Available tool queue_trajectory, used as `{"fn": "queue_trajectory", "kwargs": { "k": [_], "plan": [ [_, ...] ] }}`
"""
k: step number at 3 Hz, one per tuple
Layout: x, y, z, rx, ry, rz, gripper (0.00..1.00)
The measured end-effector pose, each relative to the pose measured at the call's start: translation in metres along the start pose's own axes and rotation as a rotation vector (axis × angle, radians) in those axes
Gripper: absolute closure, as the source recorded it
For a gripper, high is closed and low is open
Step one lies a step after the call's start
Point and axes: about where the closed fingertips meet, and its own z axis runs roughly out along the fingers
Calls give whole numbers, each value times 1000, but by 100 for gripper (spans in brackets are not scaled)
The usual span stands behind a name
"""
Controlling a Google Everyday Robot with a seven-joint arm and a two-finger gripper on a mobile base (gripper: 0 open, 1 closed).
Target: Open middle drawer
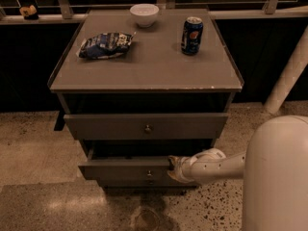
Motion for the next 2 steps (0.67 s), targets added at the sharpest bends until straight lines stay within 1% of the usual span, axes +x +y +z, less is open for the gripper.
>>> {"fn": "queue_trajectory", "kwargs": {
  "k": [1,2],
  "plan": [
    [0,8,-3,-8,0,9,100],
    [0,8,-3,-8,0,9,100]
  ]
}}
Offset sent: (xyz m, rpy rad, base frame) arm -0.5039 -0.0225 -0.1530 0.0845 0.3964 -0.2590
